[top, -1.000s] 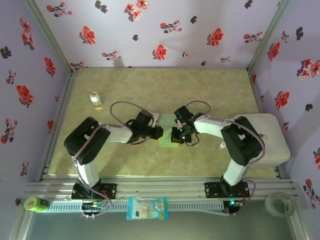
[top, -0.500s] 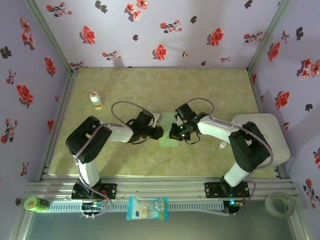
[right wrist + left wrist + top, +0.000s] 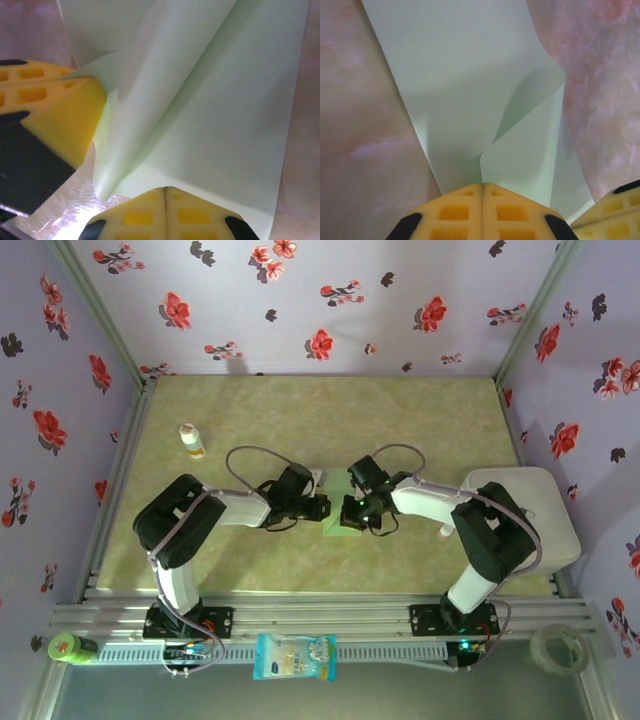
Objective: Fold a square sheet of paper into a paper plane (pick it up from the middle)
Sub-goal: Fold the triangle a second time at the center of the table.
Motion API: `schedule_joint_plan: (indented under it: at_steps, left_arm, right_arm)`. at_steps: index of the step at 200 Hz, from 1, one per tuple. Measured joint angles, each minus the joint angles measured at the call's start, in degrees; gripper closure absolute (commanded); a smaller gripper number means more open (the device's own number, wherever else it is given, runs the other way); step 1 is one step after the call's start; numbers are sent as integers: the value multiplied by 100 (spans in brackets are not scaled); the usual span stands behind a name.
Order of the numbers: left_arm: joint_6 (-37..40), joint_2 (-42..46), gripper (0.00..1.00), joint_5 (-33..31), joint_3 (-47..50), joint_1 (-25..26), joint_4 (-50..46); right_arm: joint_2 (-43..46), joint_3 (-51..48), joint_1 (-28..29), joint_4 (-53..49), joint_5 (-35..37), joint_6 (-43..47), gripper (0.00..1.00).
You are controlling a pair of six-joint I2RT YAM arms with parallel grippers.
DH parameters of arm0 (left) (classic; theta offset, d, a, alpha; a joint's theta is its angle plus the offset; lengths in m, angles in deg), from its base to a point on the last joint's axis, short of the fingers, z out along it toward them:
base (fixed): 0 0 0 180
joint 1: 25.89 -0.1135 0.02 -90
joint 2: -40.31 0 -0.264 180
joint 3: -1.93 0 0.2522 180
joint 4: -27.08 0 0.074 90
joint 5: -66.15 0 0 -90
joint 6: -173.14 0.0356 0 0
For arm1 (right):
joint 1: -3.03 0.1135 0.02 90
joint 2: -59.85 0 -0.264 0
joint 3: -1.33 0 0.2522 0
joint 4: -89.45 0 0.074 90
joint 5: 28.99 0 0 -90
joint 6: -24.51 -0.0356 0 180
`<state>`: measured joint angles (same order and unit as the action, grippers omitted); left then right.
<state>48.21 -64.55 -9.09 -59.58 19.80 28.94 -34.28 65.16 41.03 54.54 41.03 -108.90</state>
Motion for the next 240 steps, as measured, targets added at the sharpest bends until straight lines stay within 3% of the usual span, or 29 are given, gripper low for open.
schedule_joint_plan:
  at_steps: [104, 240]
  left_arm:
    - [-955, 219, 98, -887, 66, 494, -195]
    - [-323, 195, 96, -1016, -354, 494, -726]
  right_arm:
    - [428, -535, 0, 195, 114, -216, 96]
    - [142, -433, -7, 175, 160, 55, 100]
